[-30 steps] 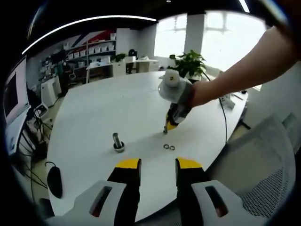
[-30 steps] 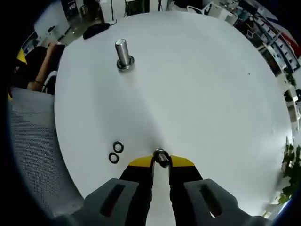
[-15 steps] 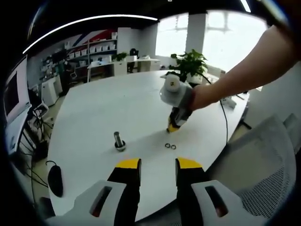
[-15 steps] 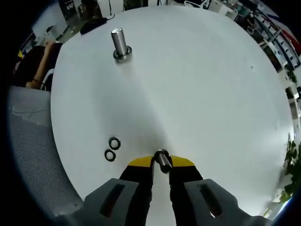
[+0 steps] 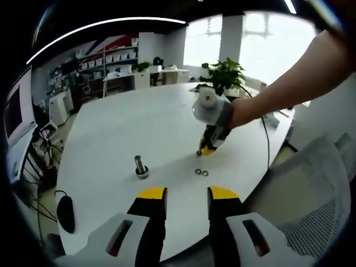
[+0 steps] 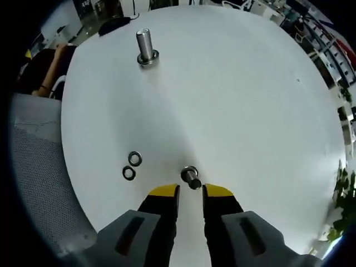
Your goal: Place the washer onto the threaded stud by aligning its center hole with the stud, sliding it down to the base, and recovering from edge contact or off-axis alignment until the washer reaches the visible bottom stop.
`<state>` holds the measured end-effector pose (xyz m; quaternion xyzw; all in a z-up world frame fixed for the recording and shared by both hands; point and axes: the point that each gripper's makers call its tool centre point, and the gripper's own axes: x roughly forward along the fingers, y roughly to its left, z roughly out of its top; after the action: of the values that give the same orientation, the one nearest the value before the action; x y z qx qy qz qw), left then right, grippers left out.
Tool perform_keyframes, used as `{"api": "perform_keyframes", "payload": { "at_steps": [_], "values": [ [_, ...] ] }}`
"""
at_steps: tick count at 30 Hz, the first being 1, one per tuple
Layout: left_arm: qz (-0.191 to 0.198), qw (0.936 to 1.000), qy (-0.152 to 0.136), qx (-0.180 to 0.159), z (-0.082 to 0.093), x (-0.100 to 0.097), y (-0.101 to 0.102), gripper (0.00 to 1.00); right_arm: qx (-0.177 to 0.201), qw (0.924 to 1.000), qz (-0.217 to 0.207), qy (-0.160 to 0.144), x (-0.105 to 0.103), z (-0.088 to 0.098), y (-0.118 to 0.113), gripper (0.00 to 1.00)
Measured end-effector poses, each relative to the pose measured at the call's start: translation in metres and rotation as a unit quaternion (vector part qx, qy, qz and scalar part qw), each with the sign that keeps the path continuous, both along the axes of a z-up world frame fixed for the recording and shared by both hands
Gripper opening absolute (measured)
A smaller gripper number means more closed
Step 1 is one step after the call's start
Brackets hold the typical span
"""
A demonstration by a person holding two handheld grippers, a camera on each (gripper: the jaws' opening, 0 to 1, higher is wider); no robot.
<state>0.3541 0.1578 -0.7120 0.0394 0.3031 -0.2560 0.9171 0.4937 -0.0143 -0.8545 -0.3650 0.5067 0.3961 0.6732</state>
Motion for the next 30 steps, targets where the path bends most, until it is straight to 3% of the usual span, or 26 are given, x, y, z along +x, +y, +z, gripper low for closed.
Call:
{"api": "perform_keyframes", "payload": {
  "at_steps": [7, 13, 30],
  "values": [
    [-0.001, 1.0000, -0.001, -0.003, 0.001, 0.001, 0.000, 0.27, -0.005, 0.9999, -0.006, 0.008, -0.015, 0.000, -0.012, 0.20],
    [-0.002, 1.0000, -0.002, -0.003, 0.001, 0.001, -0.001, 0.27, 0.019, 0.9997, 0.005, 0.013, -0.029, 0.000, 0.004, 0.21],
    [-0.001, 1.0000, -0.002, -0.004, 0.001, 0.000, 0.000, 0.27, 0.034, 0.9964, 0.071, 0.032, -0.063, -0.005, 0.040, 0.23]
  ]
}}
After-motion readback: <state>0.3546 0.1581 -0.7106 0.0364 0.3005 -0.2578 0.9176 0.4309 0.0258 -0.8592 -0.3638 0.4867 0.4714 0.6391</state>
